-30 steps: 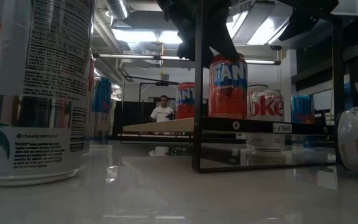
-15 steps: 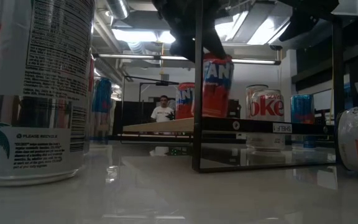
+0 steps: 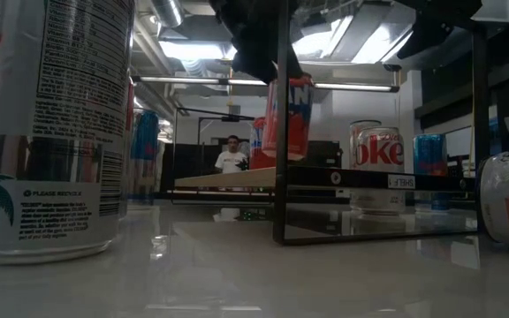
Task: Place canned beverage on shelf
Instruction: Align the left orange soda can with the other orange soda can
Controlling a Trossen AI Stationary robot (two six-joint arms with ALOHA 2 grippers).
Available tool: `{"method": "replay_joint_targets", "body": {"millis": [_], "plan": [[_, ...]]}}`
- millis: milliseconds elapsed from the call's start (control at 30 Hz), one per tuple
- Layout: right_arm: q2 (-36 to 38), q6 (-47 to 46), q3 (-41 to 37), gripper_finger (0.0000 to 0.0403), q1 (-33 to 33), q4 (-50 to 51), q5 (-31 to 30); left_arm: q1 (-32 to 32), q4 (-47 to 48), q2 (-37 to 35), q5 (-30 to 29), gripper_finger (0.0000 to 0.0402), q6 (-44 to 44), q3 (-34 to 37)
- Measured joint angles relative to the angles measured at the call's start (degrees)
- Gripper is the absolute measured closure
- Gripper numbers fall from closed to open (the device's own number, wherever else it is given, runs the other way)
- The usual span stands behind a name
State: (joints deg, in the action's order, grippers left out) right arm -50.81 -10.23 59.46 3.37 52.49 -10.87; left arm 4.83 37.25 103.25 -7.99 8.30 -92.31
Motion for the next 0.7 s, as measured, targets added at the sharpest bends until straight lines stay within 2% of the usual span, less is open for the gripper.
{"method": "replay_joint_targets", "body": {"millis": [267, 700], "plan": [[0.02, -0.01, 0.0, 0.001, -0.01, 0.02, 0.02, 0.81, 0.94, -0.86, -0.13, 0.0132, 0.02, -0.07], [0.02, 0.0, 0.0, 0.001, -0.01, 0.01, 0.0, 0.64, 0.75, -0.77, -0.35, 0.0156, 2.07, 1.99]]}}
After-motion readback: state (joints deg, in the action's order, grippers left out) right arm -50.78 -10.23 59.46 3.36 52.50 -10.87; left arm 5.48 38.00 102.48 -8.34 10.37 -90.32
